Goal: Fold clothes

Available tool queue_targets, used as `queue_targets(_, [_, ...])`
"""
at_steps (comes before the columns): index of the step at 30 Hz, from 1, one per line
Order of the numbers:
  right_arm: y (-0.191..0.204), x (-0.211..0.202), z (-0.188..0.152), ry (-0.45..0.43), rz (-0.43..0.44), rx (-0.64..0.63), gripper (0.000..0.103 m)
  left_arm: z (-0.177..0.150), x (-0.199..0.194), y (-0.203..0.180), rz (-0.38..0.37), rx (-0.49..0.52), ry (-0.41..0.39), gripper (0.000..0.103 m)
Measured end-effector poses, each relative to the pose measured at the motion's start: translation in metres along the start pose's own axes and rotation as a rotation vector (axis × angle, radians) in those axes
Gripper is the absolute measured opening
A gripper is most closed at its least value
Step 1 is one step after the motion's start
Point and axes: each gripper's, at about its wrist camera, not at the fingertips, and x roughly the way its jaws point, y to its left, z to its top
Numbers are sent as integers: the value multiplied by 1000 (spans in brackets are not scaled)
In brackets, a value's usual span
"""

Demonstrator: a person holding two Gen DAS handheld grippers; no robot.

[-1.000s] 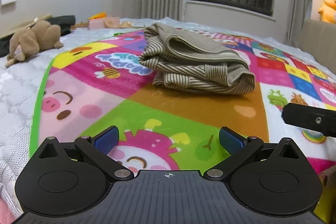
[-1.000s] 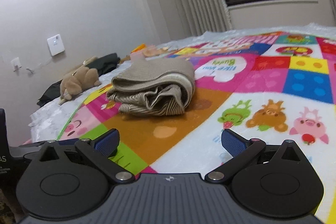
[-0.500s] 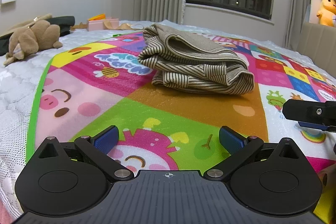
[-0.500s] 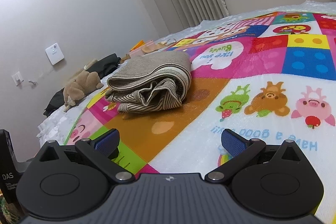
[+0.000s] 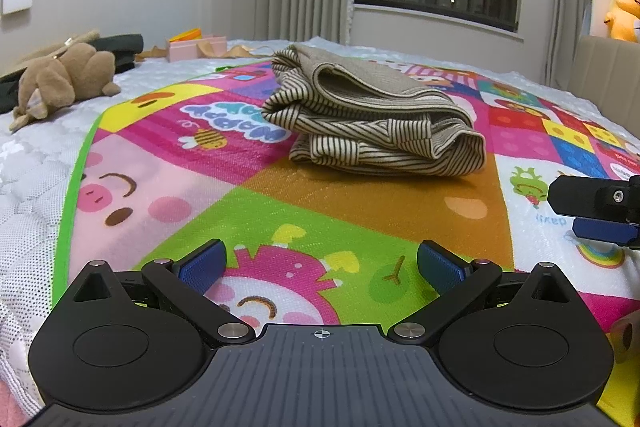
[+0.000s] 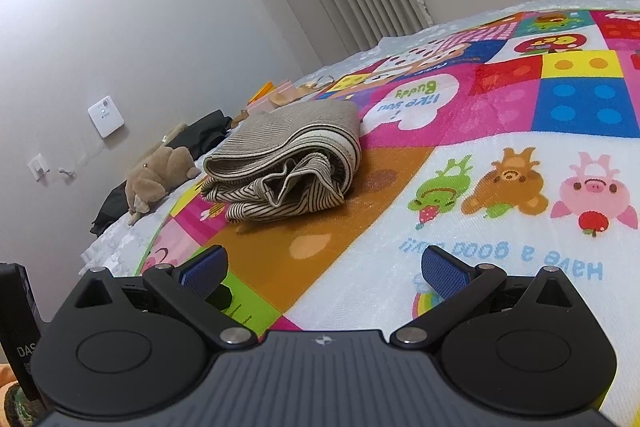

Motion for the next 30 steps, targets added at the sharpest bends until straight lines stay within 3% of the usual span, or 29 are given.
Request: queue_targets(30, [-3,-1,-1,-2,0,29,103,0,0,0,0,1,-4,103])
